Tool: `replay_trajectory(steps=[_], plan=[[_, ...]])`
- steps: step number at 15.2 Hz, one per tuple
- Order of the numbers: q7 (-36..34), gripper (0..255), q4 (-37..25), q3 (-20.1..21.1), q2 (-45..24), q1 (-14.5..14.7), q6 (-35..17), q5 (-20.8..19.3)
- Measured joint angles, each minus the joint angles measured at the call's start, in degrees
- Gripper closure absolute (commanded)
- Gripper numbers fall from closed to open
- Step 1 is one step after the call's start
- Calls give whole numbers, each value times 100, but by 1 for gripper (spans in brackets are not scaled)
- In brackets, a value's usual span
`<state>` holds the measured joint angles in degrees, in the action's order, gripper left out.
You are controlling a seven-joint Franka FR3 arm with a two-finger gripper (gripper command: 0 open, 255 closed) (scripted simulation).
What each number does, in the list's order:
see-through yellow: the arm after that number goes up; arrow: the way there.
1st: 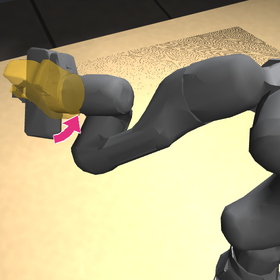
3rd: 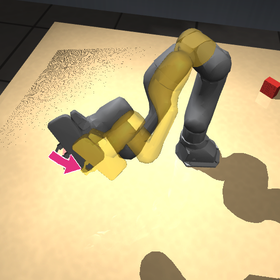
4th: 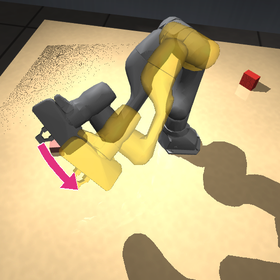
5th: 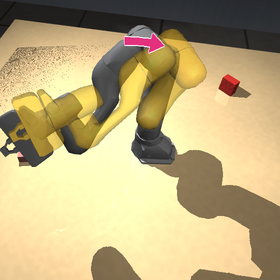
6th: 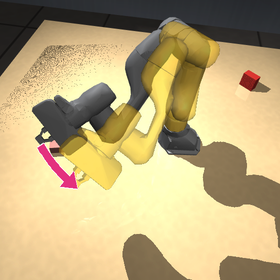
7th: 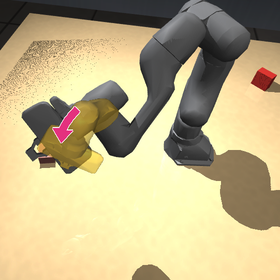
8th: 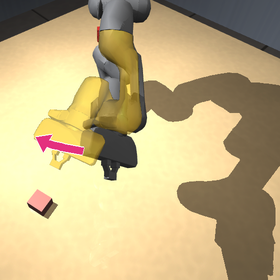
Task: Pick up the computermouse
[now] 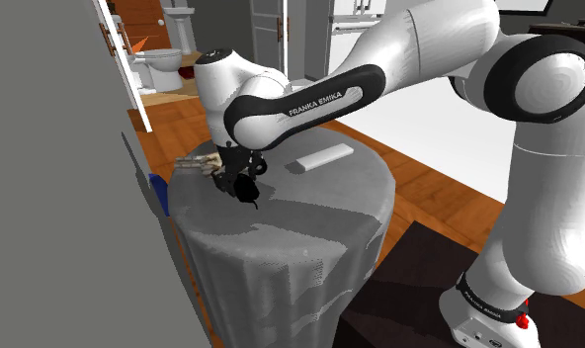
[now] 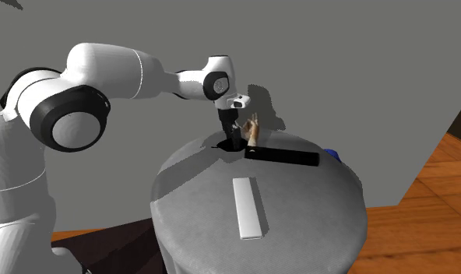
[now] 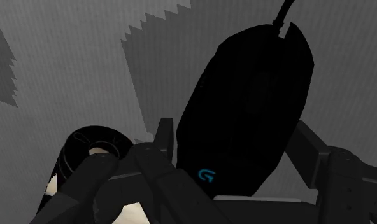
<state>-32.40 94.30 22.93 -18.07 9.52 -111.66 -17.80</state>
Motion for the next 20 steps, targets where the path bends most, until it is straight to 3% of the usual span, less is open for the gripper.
replay_trajectory(steps=[10, 20], plan=[[11, 255, -7, -1, 12, -7, 13, 6], [160, 255, -595, 34, 101, 21, 671, 98]])
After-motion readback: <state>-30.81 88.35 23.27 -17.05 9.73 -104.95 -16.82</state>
